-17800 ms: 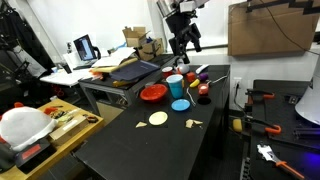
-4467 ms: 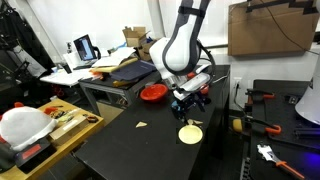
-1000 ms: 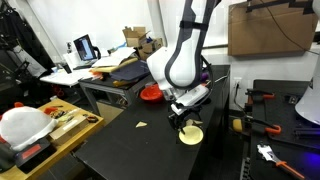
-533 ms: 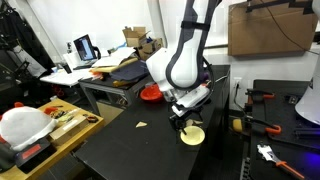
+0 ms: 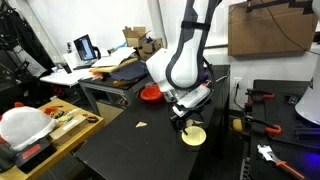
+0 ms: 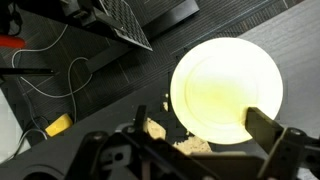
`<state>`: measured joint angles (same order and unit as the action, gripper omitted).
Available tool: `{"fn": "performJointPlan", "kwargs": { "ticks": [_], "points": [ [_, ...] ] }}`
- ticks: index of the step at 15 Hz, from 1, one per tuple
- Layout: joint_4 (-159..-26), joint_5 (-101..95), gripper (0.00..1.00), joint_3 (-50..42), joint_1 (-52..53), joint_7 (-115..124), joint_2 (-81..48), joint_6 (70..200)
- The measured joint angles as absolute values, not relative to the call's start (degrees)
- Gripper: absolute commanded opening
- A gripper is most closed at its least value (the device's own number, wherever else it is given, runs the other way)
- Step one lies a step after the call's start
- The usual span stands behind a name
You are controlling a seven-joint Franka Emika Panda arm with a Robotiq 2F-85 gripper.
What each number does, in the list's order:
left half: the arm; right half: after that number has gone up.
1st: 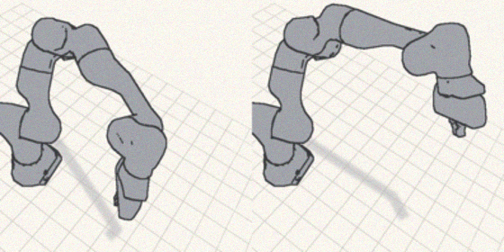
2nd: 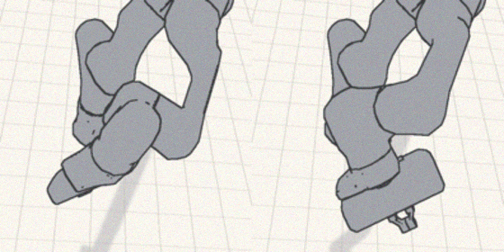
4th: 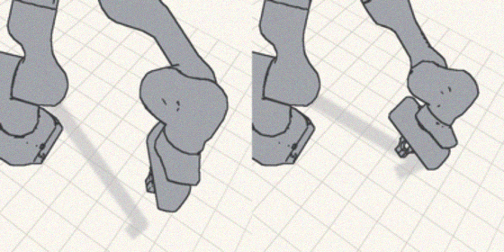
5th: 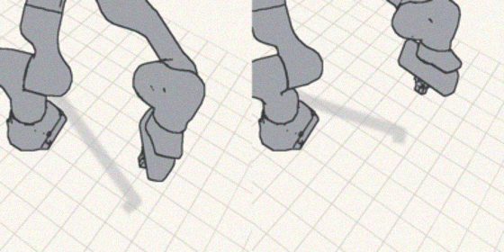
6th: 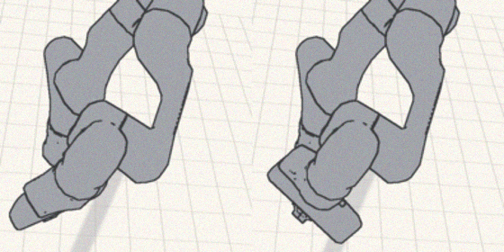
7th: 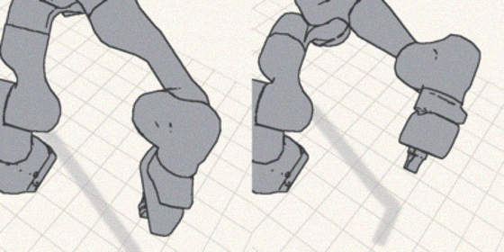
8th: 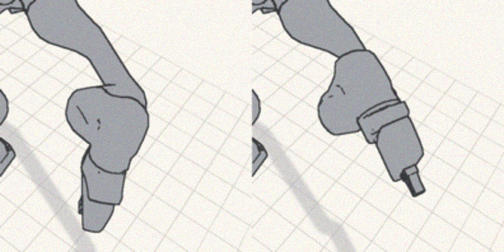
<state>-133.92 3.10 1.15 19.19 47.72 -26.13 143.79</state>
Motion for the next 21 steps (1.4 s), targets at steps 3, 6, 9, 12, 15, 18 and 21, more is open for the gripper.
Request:
{"fn": "performJointPlan", "kwargs": {
  "ticks": [3, 6, 9, 12, 15, 18, 21],
  "points": [
    [-133.93, 3.16, 1.0, 1.62, 19.19, 47.72, -26.04, 143.64],
    [-134.15, 3.56, 1.0, 2.03, 19.12, 47.72, -25.14, 143.64],
    [-134.55, 4.2, 1.0, 2.25, 18.57, 47.72, -23.59, 143.64],
    [-134.99, 3.96, 1.0, 2.09, 17.87, 47.71, -22.26, 142.95],
    [-135.03, 3.37, 1.0, 1.93, 17.19, 47.46, -22.06, 140.04],
    [-135.05, 3.38, 1.0, 2.18, 16.61, 46.74, -22.32, 136.84],
    [-135.01, 3.39, 1.0, 2.39, 16.22, 46.37, -23.29, 136.16]
  ]
}}
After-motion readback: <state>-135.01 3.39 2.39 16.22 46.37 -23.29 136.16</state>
